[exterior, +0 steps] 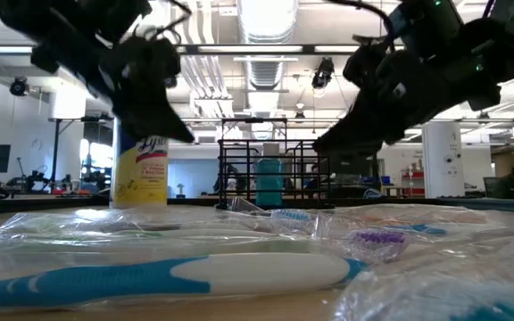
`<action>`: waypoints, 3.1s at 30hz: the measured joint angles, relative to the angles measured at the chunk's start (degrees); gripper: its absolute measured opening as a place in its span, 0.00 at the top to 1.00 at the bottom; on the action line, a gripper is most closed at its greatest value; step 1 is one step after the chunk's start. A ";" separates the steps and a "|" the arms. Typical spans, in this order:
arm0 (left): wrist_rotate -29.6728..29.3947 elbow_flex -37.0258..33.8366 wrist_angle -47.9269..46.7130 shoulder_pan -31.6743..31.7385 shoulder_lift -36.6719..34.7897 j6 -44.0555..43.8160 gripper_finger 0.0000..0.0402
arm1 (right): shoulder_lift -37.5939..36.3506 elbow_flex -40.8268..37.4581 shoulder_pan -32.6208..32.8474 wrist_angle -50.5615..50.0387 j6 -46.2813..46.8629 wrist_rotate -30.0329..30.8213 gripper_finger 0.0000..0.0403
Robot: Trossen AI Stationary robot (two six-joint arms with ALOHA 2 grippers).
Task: Pick & Place toothbrushing station
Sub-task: Adjust the blue mouthwash, then put the blue mouthwash into the black wire organizer
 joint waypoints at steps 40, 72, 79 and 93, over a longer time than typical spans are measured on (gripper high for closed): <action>0.71 41.23 -28.59 4.03 27.63 20.67 1.00 | -20.43 -4.57 -0.15 -10.91 -7.85 7.50 0.97; -4.17 39.38 -28.42 6.54 27.77 22.35 1.00 | -20.43 -4.57 -0.15 -10.39 -7.85 7.46 0.97; -4.16 39.35 -28.23 6.54 27.79 22.55 0.99 | -20.43 -4.57 -0.15 -10.41 -7.85 7.46 0.97; -4.14 39.14 -30.14 6.55 23.00 24.84 0.98 | -20.43 -4.63 -0.15 -10.47 -7.60 7.32 0.97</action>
